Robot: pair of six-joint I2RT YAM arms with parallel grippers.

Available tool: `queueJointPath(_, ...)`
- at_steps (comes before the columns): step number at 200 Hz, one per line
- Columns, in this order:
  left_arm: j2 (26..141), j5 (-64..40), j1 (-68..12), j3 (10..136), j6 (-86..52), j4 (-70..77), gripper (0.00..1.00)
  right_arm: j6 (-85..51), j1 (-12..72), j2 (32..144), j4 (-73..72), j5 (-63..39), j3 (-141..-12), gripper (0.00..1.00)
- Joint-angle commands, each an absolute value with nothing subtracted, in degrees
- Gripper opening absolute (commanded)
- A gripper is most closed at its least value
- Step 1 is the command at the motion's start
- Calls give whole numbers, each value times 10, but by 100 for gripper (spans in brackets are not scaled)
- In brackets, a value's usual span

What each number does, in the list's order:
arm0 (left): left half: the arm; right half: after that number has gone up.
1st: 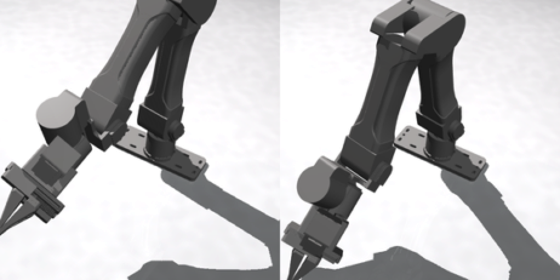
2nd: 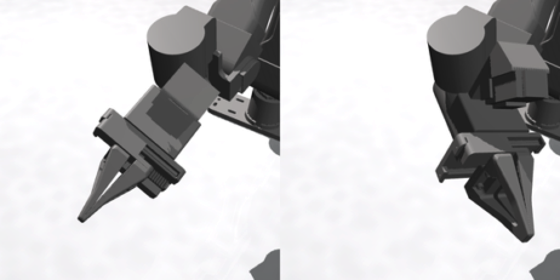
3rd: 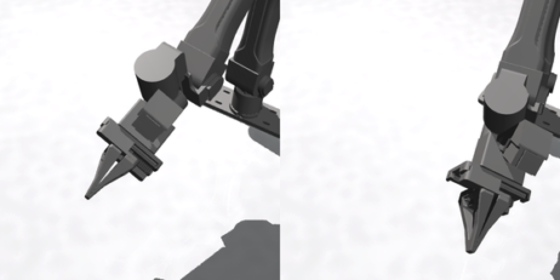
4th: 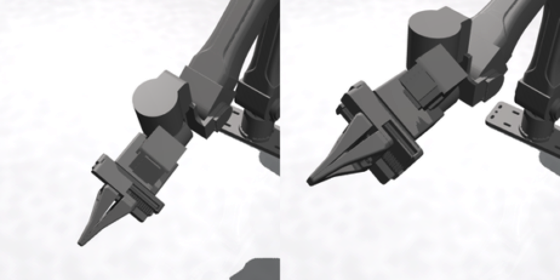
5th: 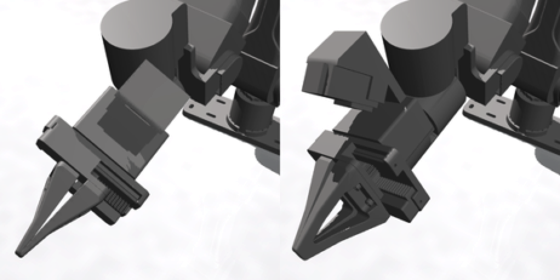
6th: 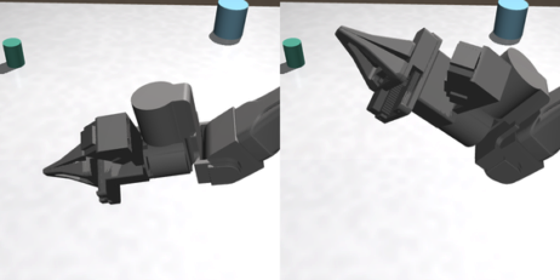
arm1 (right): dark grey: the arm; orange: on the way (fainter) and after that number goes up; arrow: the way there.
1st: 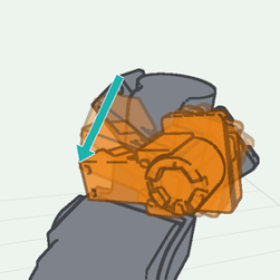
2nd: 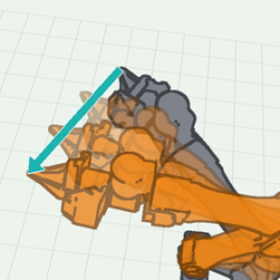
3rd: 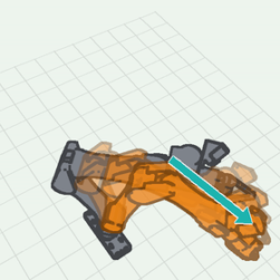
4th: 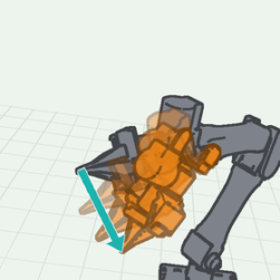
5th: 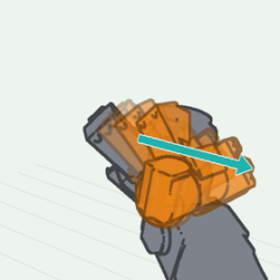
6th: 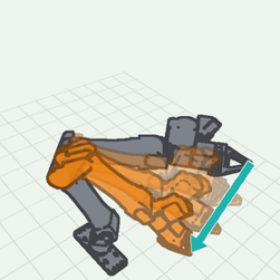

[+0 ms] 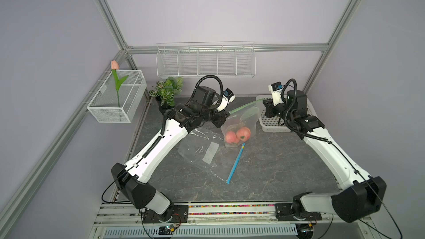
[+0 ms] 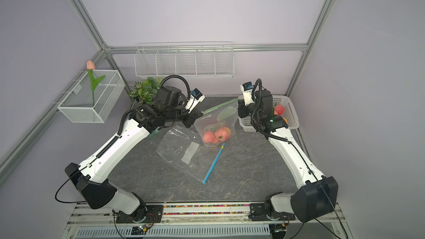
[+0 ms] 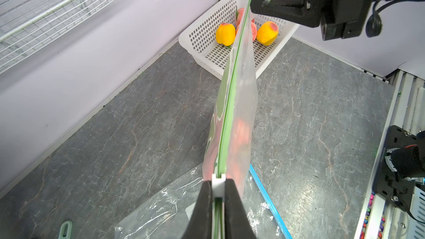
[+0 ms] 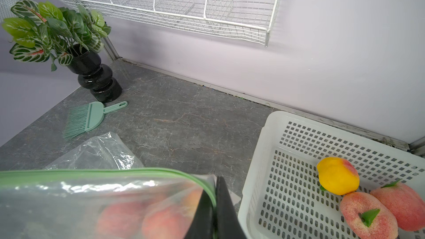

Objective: Place the peach in a zip-top bag and seal the zipper
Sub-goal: Zip the zipper on the zipper food storage bag.

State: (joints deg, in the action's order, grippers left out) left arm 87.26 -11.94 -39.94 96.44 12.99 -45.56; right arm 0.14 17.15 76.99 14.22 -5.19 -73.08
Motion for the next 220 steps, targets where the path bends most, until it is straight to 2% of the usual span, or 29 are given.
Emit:
queueJointPath(1,851,-93,-390,951,121,-479,11,-14,161,777,128,-1,-744,7)
queueJointPath(220,810,-65,-387,910,106,-479,11,-9,161,781,129,-12,-750,7)
